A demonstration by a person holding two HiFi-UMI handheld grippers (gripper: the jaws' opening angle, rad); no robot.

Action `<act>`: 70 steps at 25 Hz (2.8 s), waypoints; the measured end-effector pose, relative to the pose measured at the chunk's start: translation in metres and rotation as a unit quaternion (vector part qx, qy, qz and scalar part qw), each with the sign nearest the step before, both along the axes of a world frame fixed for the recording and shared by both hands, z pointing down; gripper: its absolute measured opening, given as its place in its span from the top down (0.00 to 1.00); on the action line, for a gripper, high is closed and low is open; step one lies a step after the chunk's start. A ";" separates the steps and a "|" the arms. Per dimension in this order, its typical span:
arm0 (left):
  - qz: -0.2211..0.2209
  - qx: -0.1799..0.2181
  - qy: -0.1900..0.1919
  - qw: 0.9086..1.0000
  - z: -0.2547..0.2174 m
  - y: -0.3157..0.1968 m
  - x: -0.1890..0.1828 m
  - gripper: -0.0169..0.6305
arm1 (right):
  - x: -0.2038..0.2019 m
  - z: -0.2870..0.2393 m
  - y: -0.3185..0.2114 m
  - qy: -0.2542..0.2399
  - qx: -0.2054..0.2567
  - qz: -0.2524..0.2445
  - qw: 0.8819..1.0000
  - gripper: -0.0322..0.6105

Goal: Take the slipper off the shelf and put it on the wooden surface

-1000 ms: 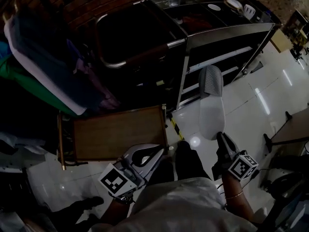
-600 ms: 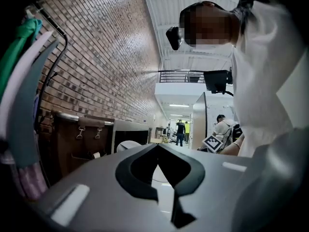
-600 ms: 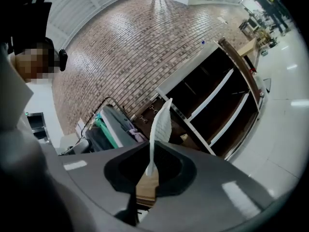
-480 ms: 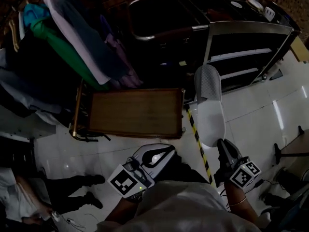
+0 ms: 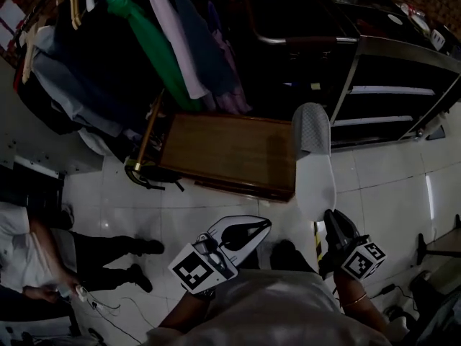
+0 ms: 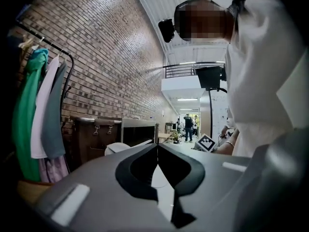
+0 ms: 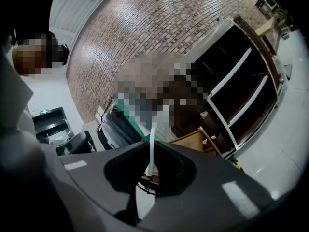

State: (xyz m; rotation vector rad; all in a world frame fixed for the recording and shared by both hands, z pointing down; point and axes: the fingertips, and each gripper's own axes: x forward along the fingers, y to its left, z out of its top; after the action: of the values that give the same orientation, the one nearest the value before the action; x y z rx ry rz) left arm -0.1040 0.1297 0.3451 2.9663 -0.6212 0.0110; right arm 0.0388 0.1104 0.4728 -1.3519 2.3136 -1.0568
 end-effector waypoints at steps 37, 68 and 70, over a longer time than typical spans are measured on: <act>0.132 -0.022 -0.004 0.991 0.073 -0.052 -0.166 0.98 | -0.181 0.213 -0.113 0.178 -0.129 0.057 0.974 0.73; 0.074 -0.023 0.049 0.996 -0.018 -0.040 -0.044 0.98 | -0.160 -0.148 -0.016 0.207 0.237 -0.081 0.946 0.52; 0.075 -0.009 0.039 0.996 -0.024 -0.033 -0.041 0.98 | -0.164 -0.162 -0.008 0.197 0.259 -0.101 0.940 0.53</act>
State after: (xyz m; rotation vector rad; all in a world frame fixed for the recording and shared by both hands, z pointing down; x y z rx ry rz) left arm -0.1447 0.0969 0.3206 2.9714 -0.3874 -0.0856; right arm -0.1255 0.1028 0.3103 -1.2028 2.7906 -0.1749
